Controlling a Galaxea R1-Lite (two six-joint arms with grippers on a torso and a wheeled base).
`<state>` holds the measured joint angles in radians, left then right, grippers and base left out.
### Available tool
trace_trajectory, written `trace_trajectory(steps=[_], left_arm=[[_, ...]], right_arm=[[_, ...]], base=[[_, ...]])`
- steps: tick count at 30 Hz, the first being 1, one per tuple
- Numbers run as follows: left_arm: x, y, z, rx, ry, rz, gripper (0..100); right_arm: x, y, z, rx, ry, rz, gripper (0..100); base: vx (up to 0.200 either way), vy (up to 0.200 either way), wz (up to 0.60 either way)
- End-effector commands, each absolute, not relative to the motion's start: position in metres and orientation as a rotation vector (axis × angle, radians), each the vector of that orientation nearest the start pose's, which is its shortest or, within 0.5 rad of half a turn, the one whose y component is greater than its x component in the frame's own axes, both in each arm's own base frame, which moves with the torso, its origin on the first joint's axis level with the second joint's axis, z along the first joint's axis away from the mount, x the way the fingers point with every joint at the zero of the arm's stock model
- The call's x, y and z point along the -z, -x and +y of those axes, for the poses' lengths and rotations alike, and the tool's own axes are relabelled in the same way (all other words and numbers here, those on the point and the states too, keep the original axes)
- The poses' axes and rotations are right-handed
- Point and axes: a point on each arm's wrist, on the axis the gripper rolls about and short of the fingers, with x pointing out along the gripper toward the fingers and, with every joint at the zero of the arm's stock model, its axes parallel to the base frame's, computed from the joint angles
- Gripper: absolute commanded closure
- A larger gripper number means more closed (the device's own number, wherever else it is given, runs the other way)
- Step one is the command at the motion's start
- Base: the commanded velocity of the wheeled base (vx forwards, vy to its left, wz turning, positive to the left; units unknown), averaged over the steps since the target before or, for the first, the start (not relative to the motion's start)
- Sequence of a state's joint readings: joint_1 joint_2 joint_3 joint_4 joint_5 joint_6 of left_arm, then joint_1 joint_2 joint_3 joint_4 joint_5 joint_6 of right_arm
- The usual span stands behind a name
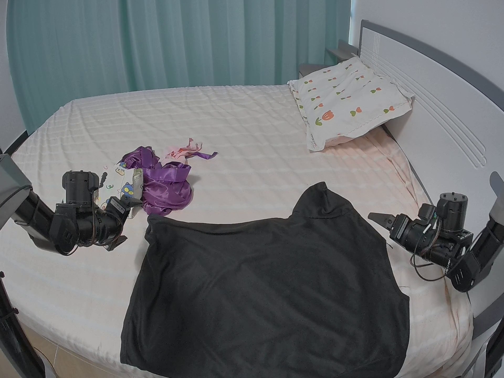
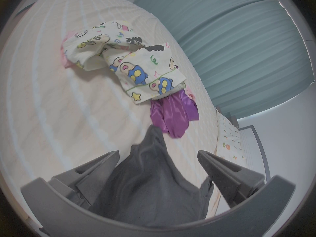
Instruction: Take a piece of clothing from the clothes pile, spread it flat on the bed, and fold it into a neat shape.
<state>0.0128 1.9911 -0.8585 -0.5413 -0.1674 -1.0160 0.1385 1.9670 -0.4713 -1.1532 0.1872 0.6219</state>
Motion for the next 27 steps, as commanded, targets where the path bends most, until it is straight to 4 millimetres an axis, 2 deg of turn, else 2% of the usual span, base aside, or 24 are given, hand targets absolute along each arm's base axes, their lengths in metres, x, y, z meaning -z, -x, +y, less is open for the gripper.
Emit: trace_trajectory(steps=[1,3,6,10,15,20,27], left_arm=[[-0.114,-0.295,-0.004,-0.09,1.05,0.634,0],[-0.112,-0.284,-0.007,-0.087,1.049,0.656,0],[-0.095,-0.256,-0.013,-0.111,1.043,0.744,0],[-0.077,-0.229,-0.019,-0.143,1.024,0.836,0],[-0.08,-0.207,-0.019,-0.13,1.022,0.846,0],[-0.071,-0.199,-0.027,-0.116,0.994,0.907,0],[-0.066,-0.209,-0.031,-0.126,0.981,0.923,0]], right_arm=[[-0.084,-0.247,0.047,-0.222,-0.634,0.46,0],[-0.082,-0.241,0.046,-0.212,-0.657,0.476,0],[-0.072,-0.229,0.045,-0.186,-0.702,0.54,0],[-0.065,-0.217,0.047,-0.183,-0.702,0.592,0],[-0.056,-0.205,0.049,-0.179,-0.702,0.649,0],[-0.05,-0.199,0.048,-0.169,-0.719,0.681,0],[-0.048,-0.199,0.05,-0.177,-0.715,0.69,0]], base=[[-0.2,0.0,0.0],[-0.2,0.0,0.0],[-0.2,0.0,0.0],[-0.2,0.0,0.0],[-0.2,0.0,0.0],[-0.2,0.0,0.0],[0.0,0.0,0.0]])
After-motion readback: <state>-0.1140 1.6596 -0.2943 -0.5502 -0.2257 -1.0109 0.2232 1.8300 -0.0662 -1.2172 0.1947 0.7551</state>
